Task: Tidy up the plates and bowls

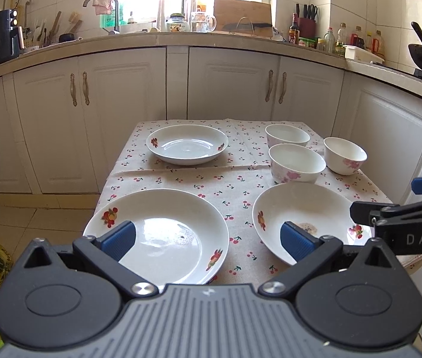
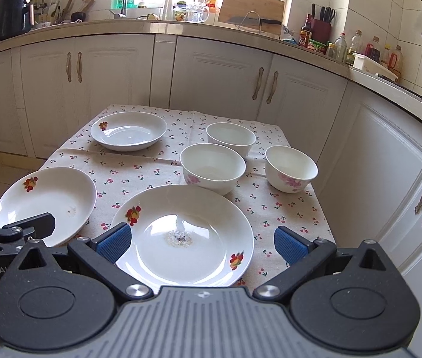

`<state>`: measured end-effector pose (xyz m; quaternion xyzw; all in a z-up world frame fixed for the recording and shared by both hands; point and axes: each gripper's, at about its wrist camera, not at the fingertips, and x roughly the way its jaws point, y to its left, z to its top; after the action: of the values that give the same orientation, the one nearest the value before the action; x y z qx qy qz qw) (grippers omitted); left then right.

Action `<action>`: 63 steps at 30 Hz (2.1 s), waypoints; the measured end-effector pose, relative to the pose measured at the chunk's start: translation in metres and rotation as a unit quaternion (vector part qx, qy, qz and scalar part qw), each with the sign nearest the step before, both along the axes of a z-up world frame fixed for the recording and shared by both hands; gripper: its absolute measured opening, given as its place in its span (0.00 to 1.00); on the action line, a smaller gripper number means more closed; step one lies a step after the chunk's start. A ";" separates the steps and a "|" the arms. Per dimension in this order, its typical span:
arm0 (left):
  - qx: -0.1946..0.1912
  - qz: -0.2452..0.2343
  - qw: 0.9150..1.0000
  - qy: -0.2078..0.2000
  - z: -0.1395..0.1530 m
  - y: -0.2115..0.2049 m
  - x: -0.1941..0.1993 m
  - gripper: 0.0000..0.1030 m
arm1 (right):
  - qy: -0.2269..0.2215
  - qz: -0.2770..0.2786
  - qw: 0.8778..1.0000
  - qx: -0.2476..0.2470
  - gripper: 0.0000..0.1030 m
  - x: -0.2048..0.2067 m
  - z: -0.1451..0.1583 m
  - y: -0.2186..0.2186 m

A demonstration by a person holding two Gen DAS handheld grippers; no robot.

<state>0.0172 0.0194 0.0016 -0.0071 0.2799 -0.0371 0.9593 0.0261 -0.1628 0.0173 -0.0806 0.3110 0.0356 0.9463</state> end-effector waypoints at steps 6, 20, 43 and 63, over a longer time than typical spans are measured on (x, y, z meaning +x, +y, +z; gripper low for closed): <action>0.001 -0.027 0.999 -0.020 -0.007 0.017 0.006 0.99 | -0.009 0.042 0.999 0.013 1.00 0.016 0.003 0.005; -0.016 -0.075 0.996 0.040 -0.046 0.085 0.012 0.99 | 0.025 0.204 0.974 0.092 1.00 0.070 -0.006 0.044; 0.020 -0.156 0.983 0.098 -0.093 0.113 0.040 1.00 | 0.123 0.306 0.942 0.065 1.00 0.129 -0.052 0.115; 0.034 -0.214 0.972 0.089 -0.087 0.119 0.040 0.91 | 0.227 0.337 0.907 0.112 0.72 0.196 -0.084 0.135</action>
<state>0.0575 0.1385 -0.0851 0.0829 0.3598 -0.2314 0.9001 0.2223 -0.0279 -0.0668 -0.0642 0.4657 0.4045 0.7845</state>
